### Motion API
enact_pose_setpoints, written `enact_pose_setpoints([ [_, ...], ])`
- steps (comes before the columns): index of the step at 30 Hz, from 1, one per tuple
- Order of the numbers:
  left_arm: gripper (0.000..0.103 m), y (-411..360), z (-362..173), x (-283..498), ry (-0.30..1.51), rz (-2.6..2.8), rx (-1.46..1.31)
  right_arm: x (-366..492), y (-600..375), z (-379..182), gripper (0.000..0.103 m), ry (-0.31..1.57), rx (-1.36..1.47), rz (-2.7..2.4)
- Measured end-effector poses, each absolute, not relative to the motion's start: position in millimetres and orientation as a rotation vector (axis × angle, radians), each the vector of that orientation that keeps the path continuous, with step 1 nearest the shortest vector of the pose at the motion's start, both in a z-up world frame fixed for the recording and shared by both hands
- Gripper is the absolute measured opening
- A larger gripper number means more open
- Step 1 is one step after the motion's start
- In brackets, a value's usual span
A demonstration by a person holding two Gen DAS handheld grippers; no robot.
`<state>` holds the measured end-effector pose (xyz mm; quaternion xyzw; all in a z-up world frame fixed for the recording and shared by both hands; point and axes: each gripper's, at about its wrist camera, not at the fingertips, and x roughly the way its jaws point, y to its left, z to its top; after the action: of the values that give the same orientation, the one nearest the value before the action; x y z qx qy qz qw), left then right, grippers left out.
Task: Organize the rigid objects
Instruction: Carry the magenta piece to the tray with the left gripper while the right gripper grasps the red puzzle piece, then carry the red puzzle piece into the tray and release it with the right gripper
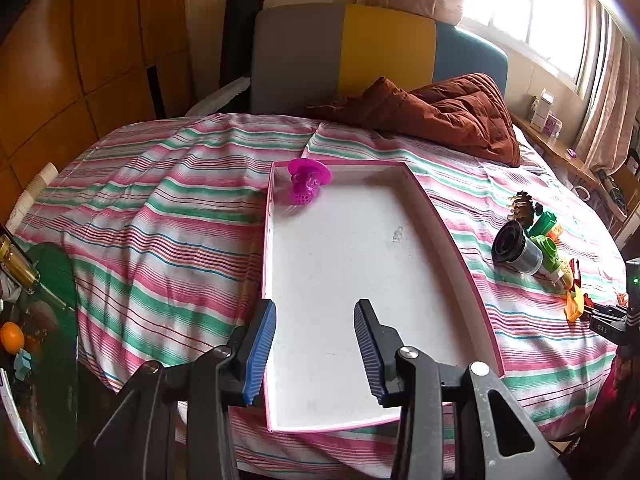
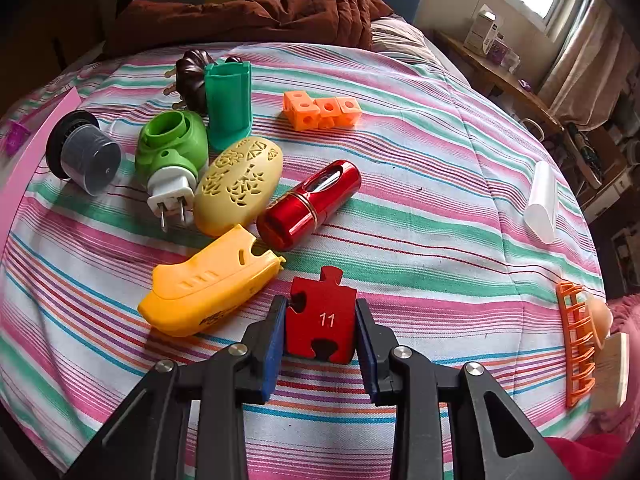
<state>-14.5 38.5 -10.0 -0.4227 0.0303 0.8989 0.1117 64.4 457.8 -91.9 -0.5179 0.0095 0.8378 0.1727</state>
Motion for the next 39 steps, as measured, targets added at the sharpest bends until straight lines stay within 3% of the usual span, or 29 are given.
enact_pose_setpoints([
  [16, 0.041, 31, -6, -13, 0.075, 2.636, -1.212, 62, 462, -87, 0.032, 0.167, -1.459, 2.278],
  [24, 0.041, 17, -5, -14, 0.039, 2.661, -1.201, 76, 461, -27, 0.032, 0.246, -1.248, 2.294],
  [30, 0.041, 6, -8, -15, 0.020, 2.667, -1.217, 57, 402, 10, 0.032, 0.268, -1.197, 2.522],
  [39, 0.041, -6, -11, -14, -0.005, 2.676, -1.231, 3, 268, 13, 0.032, 0.228, -1.381, 2.861],
])
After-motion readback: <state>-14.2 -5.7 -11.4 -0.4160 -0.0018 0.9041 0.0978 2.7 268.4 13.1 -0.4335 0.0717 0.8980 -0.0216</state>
